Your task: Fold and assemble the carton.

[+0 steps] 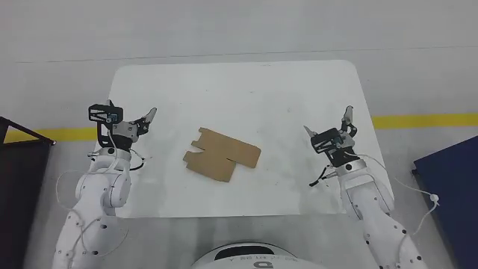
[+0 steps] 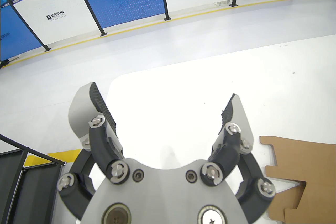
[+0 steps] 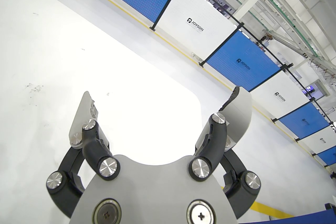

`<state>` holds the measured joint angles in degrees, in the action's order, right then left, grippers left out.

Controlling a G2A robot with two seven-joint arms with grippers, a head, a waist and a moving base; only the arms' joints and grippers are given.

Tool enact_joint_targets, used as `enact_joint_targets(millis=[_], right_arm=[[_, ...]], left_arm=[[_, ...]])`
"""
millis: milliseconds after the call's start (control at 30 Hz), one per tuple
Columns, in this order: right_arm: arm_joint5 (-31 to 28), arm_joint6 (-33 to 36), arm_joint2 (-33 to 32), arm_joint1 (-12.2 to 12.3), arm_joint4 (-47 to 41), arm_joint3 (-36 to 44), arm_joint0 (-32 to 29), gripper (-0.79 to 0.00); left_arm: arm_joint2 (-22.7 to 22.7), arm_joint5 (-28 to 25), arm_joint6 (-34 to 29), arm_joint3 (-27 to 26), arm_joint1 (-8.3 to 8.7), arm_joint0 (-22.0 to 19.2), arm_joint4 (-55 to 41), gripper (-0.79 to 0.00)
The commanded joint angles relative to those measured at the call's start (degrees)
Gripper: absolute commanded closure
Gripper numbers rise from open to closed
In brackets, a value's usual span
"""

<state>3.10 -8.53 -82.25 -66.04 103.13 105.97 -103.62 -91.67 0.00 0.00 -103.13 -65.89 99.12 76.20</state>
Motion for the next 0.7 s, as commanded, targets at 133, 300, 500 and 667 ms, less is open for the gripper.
enact_joint_targets(millis=[133, 300, 500, 667], right_arm=[[-0.7, -0.2, 0.3, 0.0, 0.3, 0.0, 0.0, -0.785], [-15.7, -6.0, 6.9, 0.8, 12.3, 3.9, 1.2, -0.785], [-30.2, -6.0, 14.8, 1.1, 18.8, 6.5, 5.2, -0.683], [-33.8, -2.4, 20.2, 0.5, 20.5, 2.2, 9.4, -0.57]], left_arm=[[0.0, 0.0, 0.0, 0.0, 0.0, 0.0, 0.0, -0.785], [0.0, 0.0, 0.0, 0.0, 0.0, 0.0, 0.0, -0.785], [0.0, 0.0, 0.0, 0.0, 0.0, 0.0, 0.0, -0.785], [0.0, 0.0, 0.0, 0.0, 0.0, 0.0, 0.0, -0.785]])
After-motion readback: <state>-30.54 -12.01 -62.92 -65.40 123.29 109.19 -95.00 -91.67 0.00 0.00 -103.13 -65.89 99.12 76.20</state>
